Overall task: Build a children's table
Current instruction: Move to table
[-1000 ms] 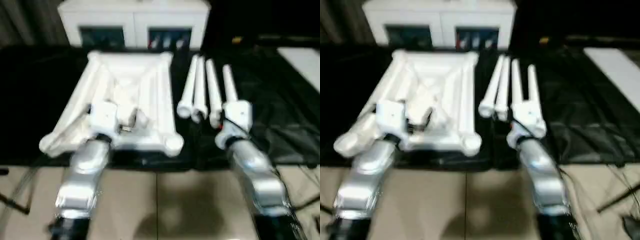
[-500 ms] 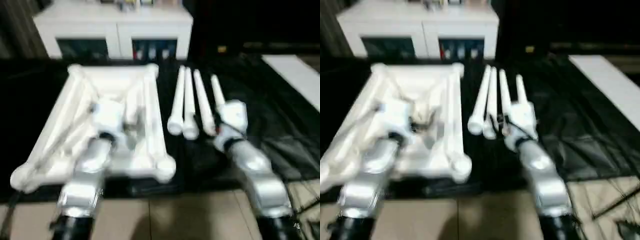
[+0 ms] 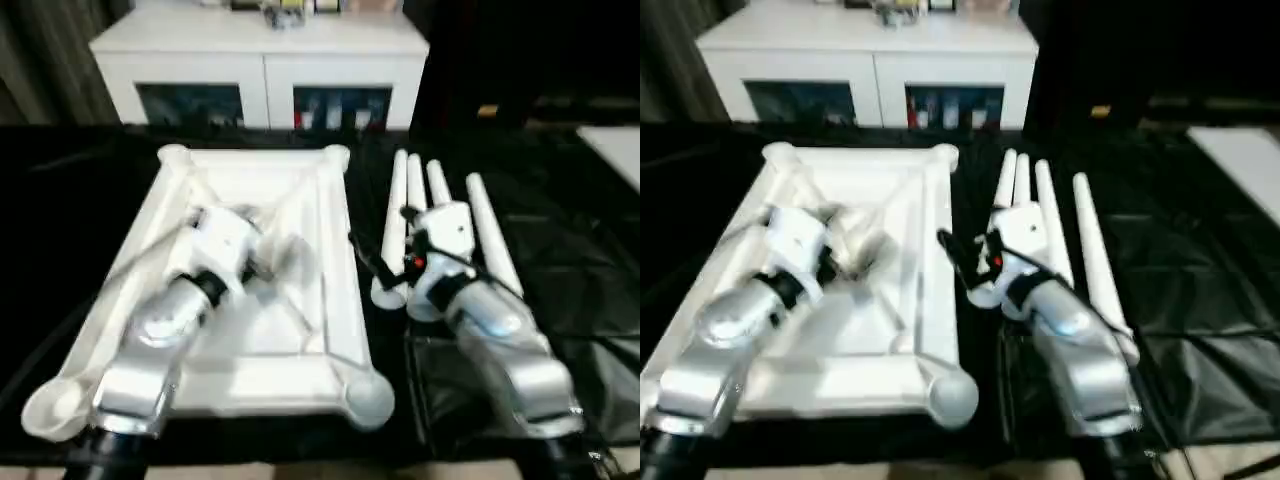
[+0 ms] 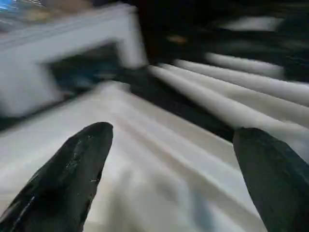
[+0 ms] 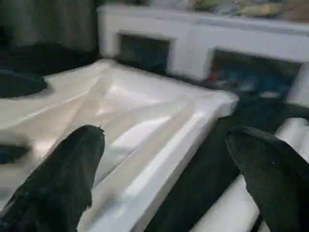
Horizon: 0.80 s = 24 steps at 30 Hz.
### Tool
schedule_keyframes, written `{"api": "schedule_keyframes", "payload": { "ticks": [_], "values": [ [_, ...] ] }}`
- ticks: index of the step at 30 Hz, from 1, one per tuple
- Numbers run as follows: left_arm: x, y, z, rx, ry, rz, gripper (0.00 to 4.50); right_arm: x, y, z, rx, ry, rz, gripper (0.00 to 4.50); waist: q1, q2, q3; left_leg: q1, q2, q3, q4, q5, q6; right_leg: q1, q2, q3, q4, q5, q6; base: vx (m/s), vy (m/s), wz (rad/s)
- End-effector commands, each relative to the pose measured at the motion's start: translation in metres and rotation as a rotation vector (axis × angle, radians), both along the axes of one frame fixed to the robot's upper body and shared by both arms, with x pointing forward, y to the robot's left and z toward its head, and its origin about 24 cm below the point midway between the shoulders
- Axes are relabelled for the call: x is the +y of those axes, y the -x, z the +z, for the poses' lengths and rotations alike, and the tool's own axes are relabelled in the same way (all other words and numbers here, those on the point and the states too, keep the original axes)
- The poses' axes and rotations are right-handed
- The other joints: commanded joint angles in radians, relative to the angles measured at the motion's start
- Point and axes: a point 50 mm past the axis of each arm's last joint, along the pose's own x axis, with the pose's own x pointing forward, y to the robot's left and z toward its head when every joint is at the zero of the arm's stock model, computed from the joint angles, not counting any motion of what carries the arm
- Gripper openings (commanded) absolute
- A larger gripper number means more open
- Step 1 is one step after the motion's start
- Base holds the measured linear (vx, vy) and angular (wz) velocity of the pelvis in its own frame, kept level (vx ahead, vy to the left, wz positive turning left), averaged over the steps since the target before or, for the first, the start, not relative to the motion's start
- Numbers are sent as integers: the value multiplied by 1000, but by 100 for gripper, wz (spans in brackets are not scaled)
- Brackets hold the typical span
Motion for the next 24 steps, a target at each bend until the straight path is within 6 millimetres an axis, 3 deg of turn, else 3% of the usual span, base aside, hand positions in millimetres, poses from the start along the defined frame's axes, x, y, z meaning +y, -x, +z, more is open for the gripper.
{"api": "schedule_keyframes", "payload": {
  "ticks": [1, 2, 3, 4, 5, 6, 7, 8, 9, 10, 12, 13, 16, 18, 19, 21, 24],
  "values": [
    [12, 5, 2, 56, -47, -99, 447, 8, 8, 11, -21, -14, 133, 450, 20, 9, -68, -5, 100, -36, -76, 141, 37, 97, -71, 30, -40, 611, -215, 0, 0, 0],
    [15, 5, 1, 85, -65, -132, 447, 8, 9, 12, -18, -7, 161, 450, 8, 20, -62, 11, 116, -35, -85, 127, 39, 82, -51, 15, -44, 388, -269, 0, 0, 0],
    [17, 6, 1, 102, -75, -151, 447, 8, 9, 13, -16, -3, 176, 450, 3, 20, -54, 13, 122, -36, -92, 102, 41, 78, -50, 14, -50, 286, -285, 0, 0, 0],
    [21, 7, 1, 132, -100, -196, 447, 8, 10, 14, -10, -1, 213, 450, 9, 26, -37, 28, 138, -32, -108, -67, 42, 64, -58, 17, -74, 26, -311, 0, 0, 0],
    [24, 9, -1, 173, -130, -248, 447, 8, 12, 16, 3, -1, 252, 450, 9, 24, -27, 33, 141, -27, -116, -167, 32, 61, -59, 20, -84, -71, -311, 0, 0, 0],
    [25, 9, -1, 185, -138, -262, 447, 8, 12, 16, 7, 0, 263, 450, 11, 24, -17, 39, 141, -24, -125, -337, -8, 60, -67, 27, -97, -271, -283, -57, -14, 11],
    [27, 11, -2, 219, -166, -308, 447, 8, 14, 17, 20, 6, 302, 450, 8, 21, -8, 43, 143, -20, -131, -412, -30, 54, -68, 29, -108, -373, -257, -68, -15, 8],
    [28, 13, -2, 251, -180, -344, 447, 6, 15, 18, 28, 26, 333, 450, 7, 21, -5, 57, 143, -20, -132, -491, -69, 47, -70, 30, -120, -505, -206, -68, -15, 8],
    [28, 14, -3, 265, -180, -356, 447, 6, 15, 18, 30, 34, 344, 450, 8, 20, -9, 54, 144, -21, -136, -483, -84, 49, -73, 35, -122, -517, -180, -70, -5, 5],
    [27, 15, -4, 292, -198, -390, 447, 4, 17, 17, 46, 59, 377, 450, 9, 21, -12, 49, 144, -21, -139, -444, -83, 52, -75, 38, -120, -484, -176, -61, 2, 3],
    [25, 17, -7, 327, -218, -418, 447, 0, 19, 15, 75, 106, 416, 450, 10, 20, -13, 45, 145, -18, -139, -413, -79, 53, -76, 41, -119, -450, -183, -58, 1, 2],
    [24, 17, -11, 347, -231, -429, 447, -3, 21, 13, 95, 144, 433, 450, 9, 17, -12, 37, 146, -18, -138, -388, -74, 59, -79, 42, -118, -438, -190, 0, 0, 0],
    [25, 14, -18, 366, -274, -430, 447, -9, 24, 10, 139, 194, 471, 450, 8, 15, -12, 33, 144, -18, -135, -364, -63, 62, -81, 44, -121, -459, -188, 0, 0, 0],
    [26, 13, -20, 367, -289, -429, 412, -12, 26, 9, 151, 212, 486, 450, 10, 13, -15, 33, 144, -17, -130, -341, -57, 61, -85, 46, -124, -468, -190, 0, 0, 0],
    [27, 10, -21, 362, -306, -420, 412, -13, 27, 8, 160, 227, 496, 450, 7, 8, -15, 26, 146, -19, -131, -321, -52, 65, -85, 45, -122, -456, -195, 0, 0, 0],
    [29, 8, -24, 364, -339, -418, 394, -16, 30, 6, 176, 259, 510, 450, 9, 8, -15, 32, 147, -16, -129, -323, -46, 59, -82, 44, -124, -449, -199, 0, 0, 0],
    [33, 0, -25, 335, -370, -384, 371, -17, 32, 3, 183, 270, 516, 450, 9, 9, -19, 27, 150, -16, -130, -281, -39, 64, -82, 44, -116, -368, -226, 0, 0, 0]
  ]
}}
